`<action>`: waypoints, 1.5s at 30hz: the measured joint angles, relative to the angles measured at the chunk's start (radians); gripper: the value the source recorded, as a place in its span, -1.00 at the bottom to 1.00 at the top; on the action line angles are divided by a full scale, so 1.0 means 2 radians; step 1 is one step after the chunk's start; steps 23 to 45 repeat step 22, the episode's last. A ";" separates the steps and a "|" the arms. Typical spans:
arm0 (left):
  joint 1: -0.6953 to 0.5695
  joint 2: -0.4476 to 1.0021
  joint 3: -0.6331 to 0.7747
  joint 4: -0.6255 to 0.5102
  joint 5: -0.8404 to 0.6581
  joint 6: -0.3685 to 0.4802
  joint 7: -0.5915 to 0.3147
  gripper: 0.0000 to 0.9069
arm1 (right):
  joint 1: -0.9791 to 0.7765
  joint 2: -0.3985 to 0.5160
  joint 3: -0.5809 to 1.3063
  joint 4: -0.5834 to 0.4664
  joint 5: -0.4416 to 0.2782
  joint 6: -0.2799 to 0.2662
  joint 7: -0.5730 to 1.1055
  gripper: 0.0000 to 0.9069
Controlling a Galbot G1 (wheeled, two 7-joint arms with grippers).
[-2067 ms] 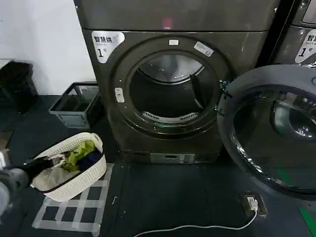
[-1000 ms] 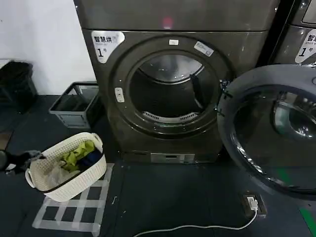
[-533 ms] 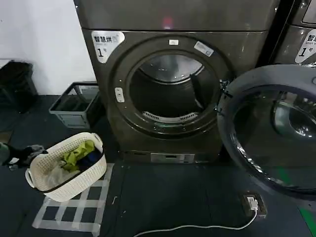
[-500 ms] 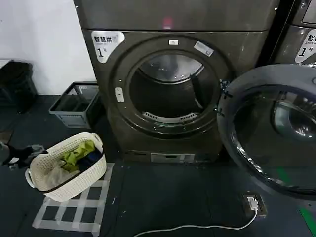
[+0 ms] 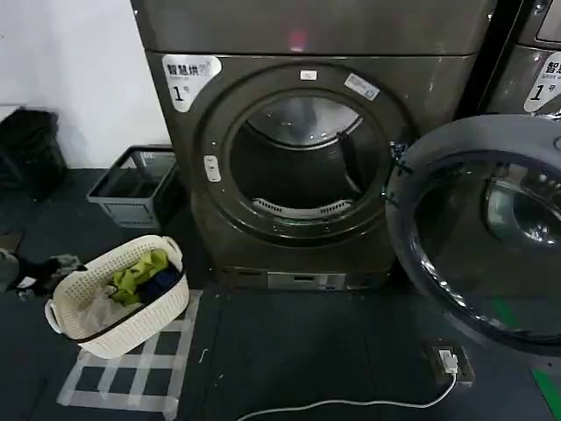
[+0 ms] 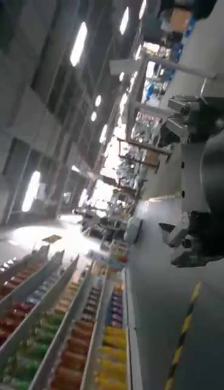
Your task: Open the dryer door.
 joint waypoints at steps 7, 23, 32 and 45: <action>0.004 -0.003 0.002 0.000 0.000 0.000 -0.001 1.00 | -0.002 -0.001 0.010 -0.007 0.010 -0.011 0.011 1.00; 0.004 -0.004 0.002 0.000 0.001 0.000 -0.002 1.00 | -0.004 -0.002 0.017 -0.004 0.012 -0.018 0.017 1.00; 0.004 -0.004 0.002 0.000 0.001 0.000 -0.002 1.00 | -0.004 -0.002 0.017 -0.004 0.012 -0.018 0.017 1.00; 0.004 -0.004 0.002 0.000 0.001 0.000 -0.002 1.00 | -0.004 -0.002 0.017 -0.004 0.012 -0.018 0.017 1.00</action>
